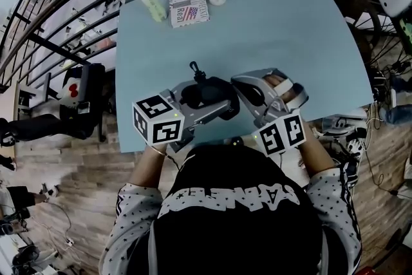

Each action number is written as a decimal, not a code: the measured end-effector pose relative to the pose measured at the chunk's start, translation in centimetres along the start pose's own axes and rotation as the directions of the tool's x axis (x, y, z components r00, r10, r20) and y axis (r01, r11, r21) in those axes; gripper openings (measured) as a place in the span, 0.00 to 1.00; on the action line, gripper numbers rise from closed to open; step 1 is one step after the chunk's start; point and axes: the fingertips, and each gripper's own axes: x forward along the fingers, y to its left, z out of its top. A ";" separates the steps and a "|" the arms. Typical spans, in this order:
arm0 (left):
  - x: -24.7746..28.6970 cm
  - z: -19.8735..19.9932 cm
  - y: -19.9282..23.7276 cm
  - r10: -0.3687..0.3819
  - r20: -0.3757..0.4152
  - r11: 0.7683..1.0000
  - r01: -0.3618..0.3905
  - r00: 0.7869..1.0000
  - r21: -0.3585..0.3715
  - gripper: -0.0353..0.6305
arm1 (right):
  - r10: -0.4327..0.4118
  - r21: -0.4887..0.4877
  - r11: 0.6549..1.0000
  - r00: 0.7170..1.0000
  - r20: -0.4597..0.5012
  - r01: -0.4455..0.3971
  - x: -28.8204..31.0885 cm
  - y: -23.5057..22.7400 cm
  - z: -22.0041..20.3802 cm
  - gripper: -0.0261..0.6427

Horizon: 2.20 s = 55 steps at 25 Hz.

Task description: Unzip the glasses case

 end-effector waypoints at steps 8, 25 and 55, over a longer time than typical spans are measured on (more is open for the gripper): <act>0.0 -0.2 -0.1 -0.011 -0.019 1.000 0.011 1.000 0.004 0.05 | 0.006 -0.036 0.999 1.000 0.014 -0.006 0.2 -0.6 0.9 0.05; -0.1 -1.4 0.1 -0.006 -0.131 0.996 0.018 0.991 0.092 0.05 | 0.025 -0.172 0.985 1.000 0.011 -0.023 0.8 -0.8 2.5 0.05; 0.6 -4.3 2.8 0.124 -0.301 0.976 -0.062 0.945 0.209 0.05 | 0.056 -0.418 0.906 0.998 -0.032 -0.064 3.1 0.4 3.2 0.06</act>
